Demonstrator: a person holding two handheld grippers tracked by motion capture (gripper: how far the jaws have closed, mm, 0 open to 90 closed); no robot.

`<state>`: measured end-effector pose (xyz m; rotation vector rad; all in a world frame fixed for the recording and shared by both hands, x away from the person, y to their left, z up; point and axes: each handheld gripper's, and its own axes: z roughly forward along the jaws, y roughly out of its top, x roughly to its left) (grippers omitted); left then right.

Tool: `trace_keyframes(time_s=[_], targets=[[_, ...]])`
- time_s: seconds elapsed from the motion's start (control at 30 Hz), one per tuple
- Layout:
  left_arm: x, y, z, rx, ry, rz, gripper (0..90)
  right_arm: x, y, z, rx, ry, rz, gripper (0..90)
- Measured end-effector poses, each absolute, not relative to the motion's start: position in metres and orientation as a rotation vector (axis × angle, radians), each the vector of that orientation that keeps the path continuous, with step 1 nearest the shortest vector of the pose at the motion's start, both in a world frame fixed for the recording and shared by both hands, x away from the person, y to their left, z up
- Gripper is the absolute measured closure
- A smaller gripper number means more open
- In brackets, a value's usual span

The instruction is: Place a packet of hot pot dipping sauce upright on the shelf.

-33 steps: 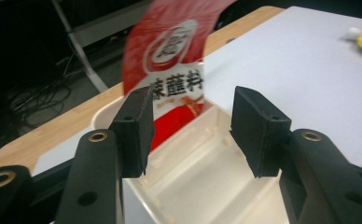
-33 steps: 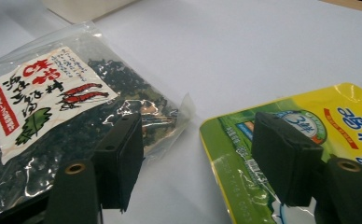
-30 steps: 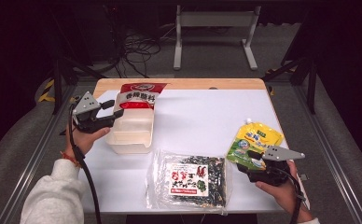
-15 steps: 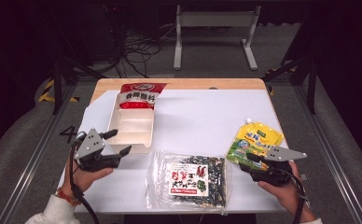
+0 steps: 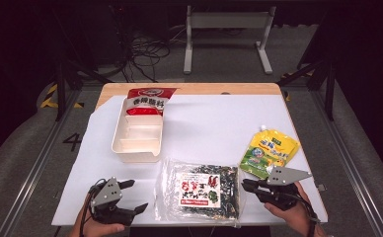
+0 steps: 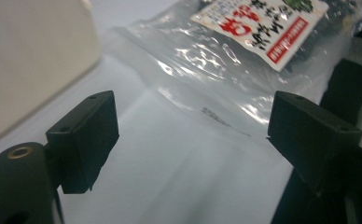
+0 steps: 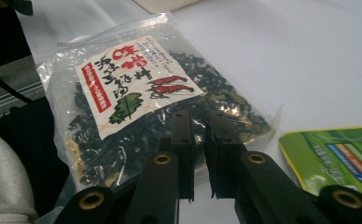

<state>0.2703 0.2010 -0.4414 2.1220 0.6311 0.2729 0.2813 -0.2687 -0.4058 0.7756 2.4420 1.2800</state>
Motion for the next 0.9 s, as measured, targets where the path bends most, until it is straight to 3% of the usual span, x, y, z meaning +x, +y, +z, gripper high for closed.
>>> trace_keyframes(time_s=[0.33,0.9], targets=[[0.263,0.167,-0.456,2.213,0.552,0.179,13.9,0.281,-0.255,-0.416,0.75,2.495,1.226,85.3],[0.275,0.158,-0.466,2.276,0.539,0.196,13.8,0.281,-0.249,-0.437,0.751,2.606,1.064,86.1]])
